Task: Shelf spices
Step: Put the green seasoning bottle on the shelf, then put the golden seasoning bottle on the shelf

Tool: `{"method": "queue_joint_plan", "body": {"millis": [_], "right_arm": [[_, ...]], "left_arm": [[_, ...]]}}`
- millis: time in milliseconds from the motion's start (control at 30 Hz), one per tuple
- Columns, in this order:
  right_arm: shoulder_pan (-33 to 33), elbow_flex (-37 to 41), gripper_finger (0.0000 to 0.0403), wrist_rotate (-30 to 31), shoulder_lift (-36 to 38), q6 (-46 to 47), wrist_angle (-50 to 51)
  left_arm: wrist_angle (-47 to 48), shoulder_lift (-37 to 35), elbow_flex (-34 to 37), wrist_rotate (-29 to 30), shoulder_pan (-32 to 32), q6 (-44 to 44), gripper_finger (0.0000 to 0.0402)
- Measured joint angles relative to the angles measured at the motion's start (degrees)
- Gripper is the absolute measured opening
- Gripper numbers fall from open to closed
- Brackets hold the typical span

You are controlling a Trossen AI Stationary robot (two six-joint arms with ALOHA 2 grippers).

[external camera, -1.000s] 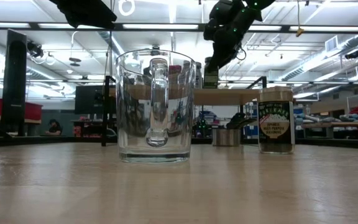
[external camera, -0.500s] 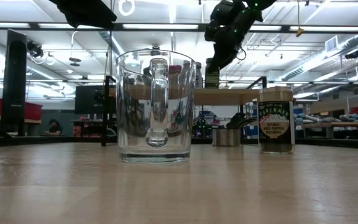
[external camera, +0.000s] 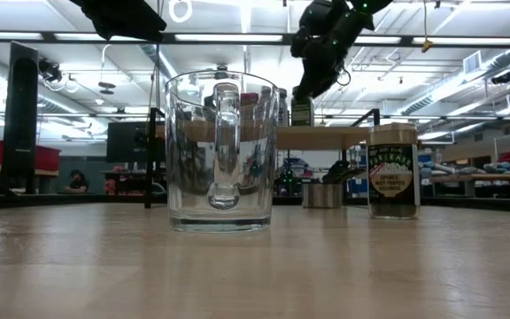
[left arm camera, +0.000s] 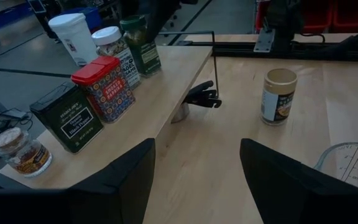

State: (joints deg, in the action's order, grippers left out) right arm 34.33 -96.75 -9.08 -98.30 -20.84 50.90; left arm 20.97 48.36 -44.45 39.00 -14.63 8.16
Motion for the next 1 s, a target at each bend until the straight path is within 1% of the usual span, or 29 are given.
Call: {"method": "queue_joint_plan", "body": {"millis": [200,367,500,633,733,833,933,1000], "right_arm": [[-0.5,0.0,0.0304,0.4,0.0,-0.8,-1.3],[-1.5,-0.7,0.0304,4.0,0.7,-2.9,-1.9],[-2.5,-3.1,0.0304,5.7,0.9,-3.1,-1.4],[-4.2,-6.4,0.0305,9.1,1.0,-3.3,-0.7],[-6.1,-9.3,0.0304,13.8,1.0,-3.3,2.6],[-8.1,-11.7,0.0293,18.8,1.7,-2.8,9.4],[-9.9,-11.9,0.0273,19.3,4.1,0.2,14.2],[-11.3,-12.0,0.0255,17.9,5.9,3.1,17.1]], "left_arm": [[0.0,0.0,0.0,0.0,0.0,0.0,0.0241],[0.1,0.0,0.0,0.0,0.0,0.0,0.0241],[0.3,0.0,0.0,0.0,0.0,0.0,0.0241],[0.5,0.0,0.0,0.0,0.0,0.0,0.0241],[0.6,0.0,0.0,0.0,0.0,0.0,0.0241],[1.3,0.0,0.0,0.0,0.0,0.3,0.0241],[1.7,0.0,0.0,0.0,0.0,0.4,0.0241],[1.7,0.0,0.0,0.0,0.0,0.2,0.0241]]}}
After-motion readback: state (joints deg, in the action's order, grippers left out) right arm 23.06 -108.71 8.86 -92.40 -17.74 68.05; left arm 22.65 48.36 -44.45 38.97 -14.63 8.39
